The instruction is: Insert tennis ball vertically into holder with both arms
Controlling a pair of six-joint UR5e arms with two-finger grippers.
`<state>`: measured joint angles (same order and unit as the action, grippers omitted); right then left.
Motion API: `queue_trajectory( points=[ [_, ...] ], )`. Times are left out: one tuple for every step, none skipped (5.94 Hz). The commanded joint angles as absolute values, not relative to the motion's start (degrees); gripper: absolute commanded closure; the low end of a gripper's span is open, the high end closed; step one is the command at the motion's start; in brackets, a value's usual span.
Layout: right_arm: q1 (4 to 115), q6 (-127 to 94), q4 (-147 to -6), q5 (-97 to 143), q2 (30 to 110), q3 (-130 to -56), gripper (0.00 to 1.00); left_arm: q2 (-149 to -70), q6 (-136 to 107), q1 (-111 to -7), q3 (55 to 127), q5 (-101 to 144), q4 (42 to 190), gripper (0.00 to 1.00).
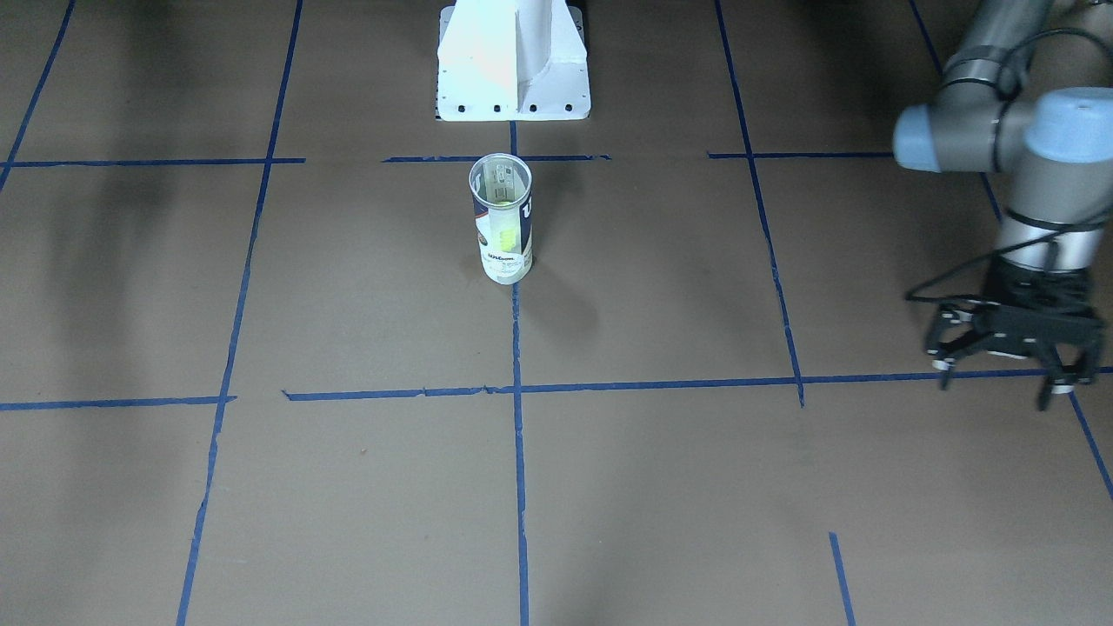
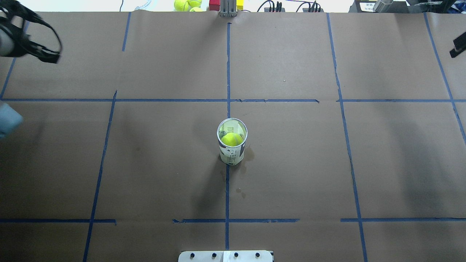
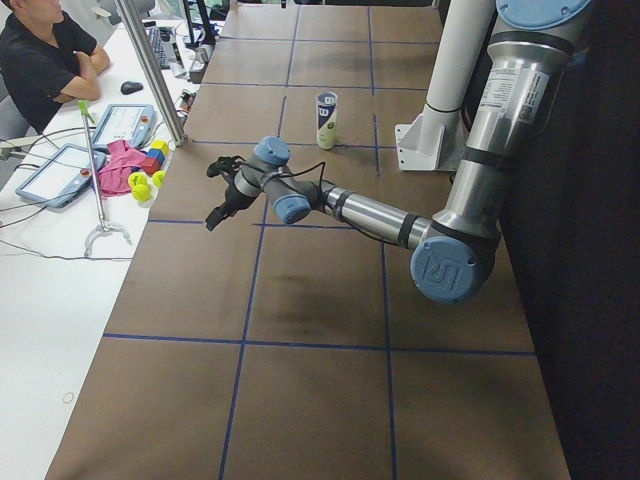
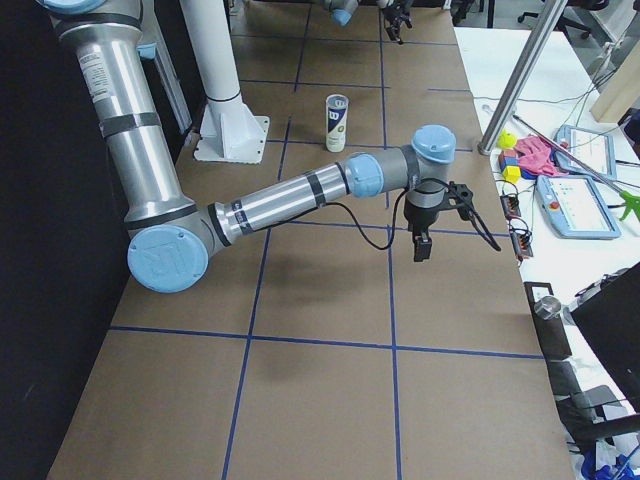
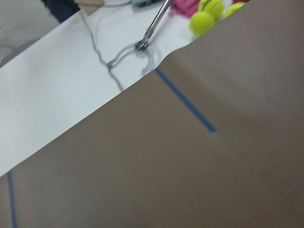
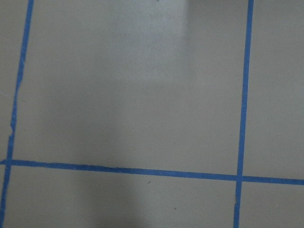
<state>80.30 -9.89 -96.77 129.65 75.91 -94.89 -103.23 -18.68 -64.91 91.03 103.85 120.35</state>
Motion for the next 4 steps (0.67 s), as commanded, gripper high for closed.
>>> queue_trajectory(
  points=[
    [80.6,4.0,-96.8,135.2,78.1,-86.4,0.00,-103.0,-20.9,-76.1,90.9,119.1,103.3,0.00],
    [80.6,4.9,-96.7,137.4,79.7,-84.6,0.00,-102.8,-20.9,-79.5,92.7,127.9,94.5,0.00],
    [83.6,5.1,-96.7,137.3,80.4,-83.9,0.00,-98.9,-18.7,-80.3,95.2,131.8,93.4,0.00],
    [86.1,6.2,-96.6,137.4,81.1,-84.9,0.00,-95.0,-13.3,-80.9,95.6,137.2,93.7,0.00]
  ],
)
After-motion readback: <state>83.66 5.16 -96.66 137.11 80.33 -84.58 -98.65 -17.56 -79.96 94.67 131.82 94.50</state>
